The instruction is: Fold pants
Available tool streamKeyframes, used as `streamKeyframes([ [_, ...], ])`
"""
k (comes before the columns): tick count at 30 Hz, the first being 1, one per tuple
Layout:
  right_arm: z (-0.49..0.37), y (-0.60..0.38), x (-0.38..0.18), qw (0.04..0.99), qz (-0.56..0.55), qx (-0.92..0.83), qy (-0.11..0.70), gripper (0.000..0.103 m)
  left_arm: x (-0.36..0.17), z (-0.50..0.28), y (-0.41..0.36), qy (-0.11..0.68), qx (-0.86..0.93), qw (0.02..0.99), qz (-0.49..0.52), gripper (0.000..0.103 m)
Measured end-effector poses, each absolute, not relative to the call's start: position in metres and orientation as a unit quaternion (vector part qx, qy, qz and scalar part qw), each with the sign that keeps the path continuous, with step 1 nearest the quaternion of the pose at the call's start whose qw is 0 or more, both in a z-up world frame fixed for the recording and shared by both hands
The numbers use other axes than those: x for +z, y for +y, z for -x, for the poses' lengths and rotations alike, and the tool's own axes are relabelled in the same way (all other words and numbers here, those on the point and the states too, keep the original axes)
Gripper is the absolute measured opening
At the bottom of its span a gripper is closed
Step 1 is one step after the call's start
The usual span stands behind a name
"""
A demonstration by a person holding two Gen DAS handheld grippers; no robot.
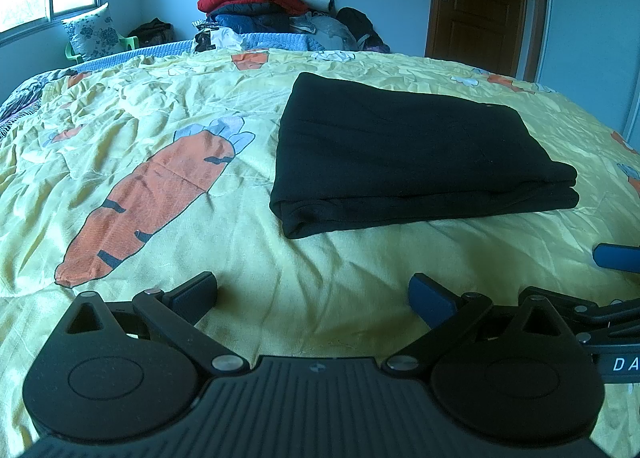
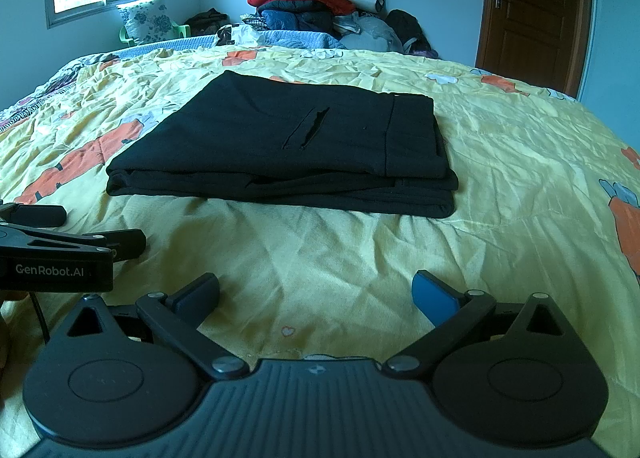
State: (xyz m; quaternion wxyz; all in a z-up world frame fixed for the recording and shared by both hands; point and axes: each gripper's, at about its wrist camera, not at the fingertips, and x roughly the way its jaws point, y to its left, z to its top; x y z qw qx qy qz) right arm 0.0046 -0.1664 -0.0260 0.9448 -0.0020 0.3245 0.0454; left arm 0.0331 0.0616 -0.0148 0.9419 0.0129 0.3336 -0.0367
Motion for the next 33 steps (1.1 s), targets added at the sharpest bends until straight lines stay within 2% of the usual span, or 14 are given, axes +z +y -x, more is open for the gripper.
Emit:
streamKeyframes([
  [33,-0.0107,-0.1688,-0.0264,0.945,-0.001,0.025,0.325,0.103,-0.0139,-0.0358,0.0609,0.335,-0.002,0.942,-0.002,0.103],
])
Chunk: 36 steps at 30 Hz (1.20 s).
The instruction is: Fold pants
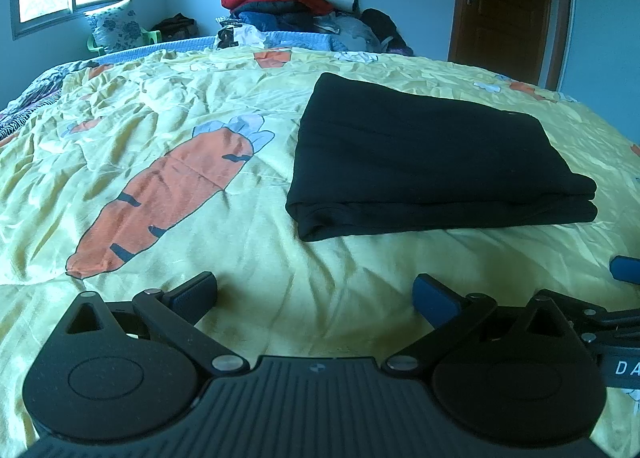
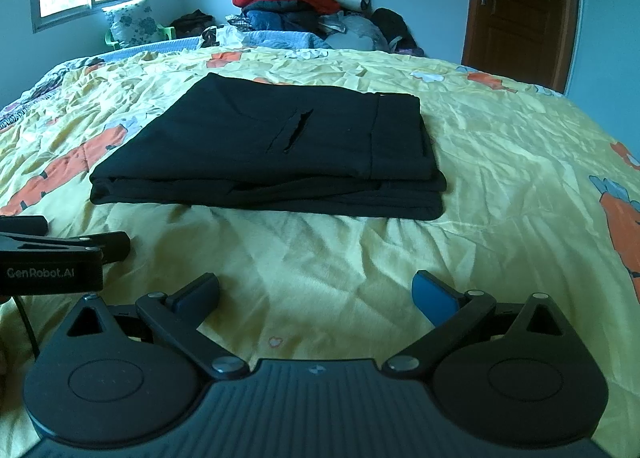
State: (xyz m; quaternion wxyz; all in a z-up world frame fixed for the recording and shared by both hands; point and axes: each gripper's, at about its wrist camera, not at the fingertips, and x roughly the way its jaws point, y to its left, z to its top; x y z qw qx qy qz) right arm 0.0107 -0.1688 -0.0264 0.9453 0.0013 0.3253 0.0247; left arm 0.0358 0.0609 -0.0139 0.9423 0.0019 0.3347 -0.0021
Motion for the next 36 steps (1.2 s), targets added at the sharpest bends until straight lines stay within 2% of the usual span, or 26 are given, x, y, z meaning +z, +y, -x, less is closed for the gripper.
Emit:
streamKeyframes([
  [36,-0.0103,-0.1697,-0.0266,0.946,-0.004,0.021,0.325,0.103,-0.0145,-0.0357,0.0573,0.334,-0.024,0.942,-0.011,0.103],
])
